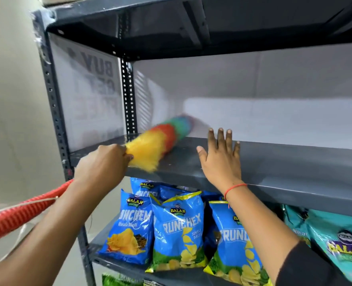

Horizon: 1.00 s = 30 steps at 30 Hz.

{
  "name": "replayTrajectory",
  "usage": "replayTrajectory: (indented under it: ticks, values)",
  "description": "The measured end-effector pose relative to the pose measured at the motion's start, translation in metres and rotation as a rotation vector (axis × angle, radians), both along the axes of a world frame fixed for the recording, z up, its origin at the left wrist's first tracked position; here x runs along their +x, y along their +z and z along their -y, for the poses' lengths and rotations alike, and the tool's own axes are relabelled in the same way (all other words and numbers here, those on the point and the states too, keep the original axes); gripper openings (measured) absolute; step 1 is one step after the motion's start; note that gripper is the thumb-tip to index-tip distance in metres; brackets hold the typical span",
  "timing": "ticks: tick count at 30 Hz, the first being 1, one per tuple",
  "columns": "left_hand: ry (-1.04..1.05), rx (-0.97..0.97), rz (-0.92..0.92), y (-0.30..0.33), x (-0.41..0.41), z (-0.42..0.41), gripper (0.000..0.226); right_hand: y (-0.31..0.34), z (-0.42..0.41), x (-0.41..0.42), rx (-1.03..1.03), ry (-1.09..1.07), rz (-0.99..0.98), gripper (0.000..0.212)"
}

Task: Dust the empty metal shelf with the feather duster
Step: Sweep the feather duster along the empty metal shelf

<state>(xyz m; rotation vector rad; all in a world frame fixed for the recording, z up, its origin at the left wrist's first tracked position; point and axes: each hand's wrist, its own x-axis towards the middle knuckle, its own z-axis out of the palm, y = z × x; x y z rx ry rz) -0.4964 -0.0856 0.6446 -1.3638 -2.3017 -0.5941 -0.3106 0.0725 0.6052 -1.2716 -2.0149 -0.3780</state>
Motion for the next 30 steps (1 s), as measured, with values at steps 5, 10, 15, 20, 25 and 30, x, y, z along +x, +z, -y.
replayTrajectory:
  ticks: [5, 10, 15, 20, 25, 30]
  values:
    - [0.015, -0.159, 0.058, -0.016, -0.007, 0.003, 0.03, -0.002, 0.002, -0.018, -0.03, 0.052, 0.08, 0.067]
    - [0.195, -0.046, 0.05, -0.002, -0.03, 0.004, 0.031, 0.0, 0.005, -0.021, -0.065, 0.035, 0.095, 0.068]
    - [0.078, -0.076, 0.087, -0.011, -0.009, 0.005, 0.03, 0.0, 0.01, -0.052, -0.02, 0.154, 0.15, 0.07]
    - [0.191, -0.15, 0.081, -0.018, -0.04, 0.015, 0.027, -0.003, 0.006, -0.057, -0.046, 0.137, 0.179, 0.071]
    - [0.308, -0.009, 0.072, 0.008, -0.059, 0.031, 0.028, -0.002, 0.009, -0.057, -0.045, 0.145, 0.169, 0.071]
    - [0.17, -0.037, 0.195, 0.006, -0.066, 0.044, 0.033, -0.003, 0.009, -0.056, -0.033, 0.147, 0.185, 0.071]
